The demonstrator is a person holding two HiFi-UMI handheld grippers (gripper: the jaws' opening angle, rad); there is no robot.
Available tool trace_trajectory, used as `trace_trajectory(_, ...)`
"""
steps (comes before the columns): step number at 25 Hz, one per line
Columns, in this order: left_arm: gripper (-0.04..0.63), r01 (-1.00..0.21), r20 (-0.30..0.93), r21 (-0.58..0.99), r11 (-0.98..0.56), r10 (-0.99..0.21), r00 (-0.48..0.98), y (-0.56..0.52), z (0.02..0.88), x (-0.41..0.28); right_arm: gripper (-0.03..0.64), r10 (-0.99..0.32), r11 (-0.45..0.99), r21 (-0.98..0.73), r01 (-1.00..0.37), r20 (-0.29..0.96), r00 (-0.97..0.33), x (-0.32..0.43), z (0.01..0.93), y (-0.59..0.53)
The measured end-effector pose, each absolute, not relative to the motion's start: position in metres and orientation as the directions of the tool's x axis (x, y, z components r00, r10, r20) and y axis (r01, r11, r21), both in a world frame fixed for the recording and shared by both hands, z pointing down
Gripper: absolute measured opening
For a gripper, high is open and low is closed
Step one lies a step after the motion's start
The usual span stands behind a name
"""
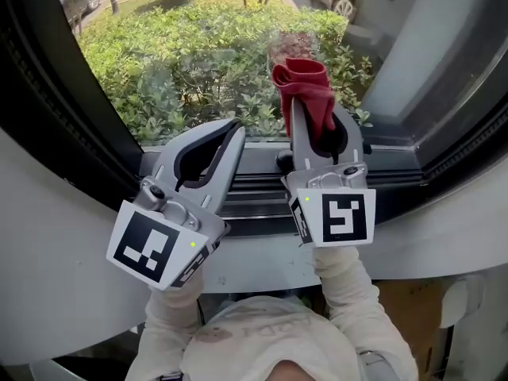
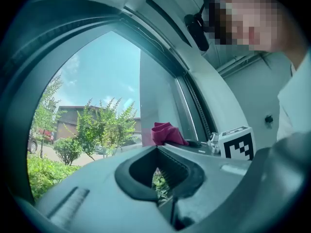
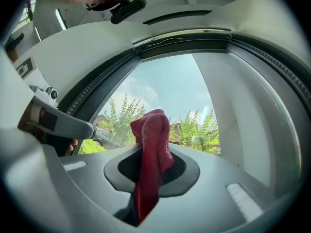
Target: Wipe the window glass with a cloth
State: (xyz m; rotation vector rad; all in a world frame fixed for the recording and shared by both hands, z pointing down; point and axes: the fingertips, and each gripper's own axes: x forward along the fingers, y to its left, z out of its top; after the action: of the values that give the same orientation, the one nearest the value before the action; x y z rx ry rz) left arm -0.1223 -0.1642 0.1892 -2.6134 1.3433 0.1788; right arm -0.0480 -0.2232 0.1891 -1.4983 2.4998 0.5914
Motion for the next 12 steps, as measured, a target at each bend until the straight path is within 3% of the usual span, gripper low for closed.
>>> trace_trajectory(12,0.1,-0.859,-0.196,-0.104,-0.501,-0.837,0.511,-0.139,0.192,-0.19,0.072,-0.711,0.56,0.256,-0.788,-0.34,-0.615,-0.166,0.185,-0.2)
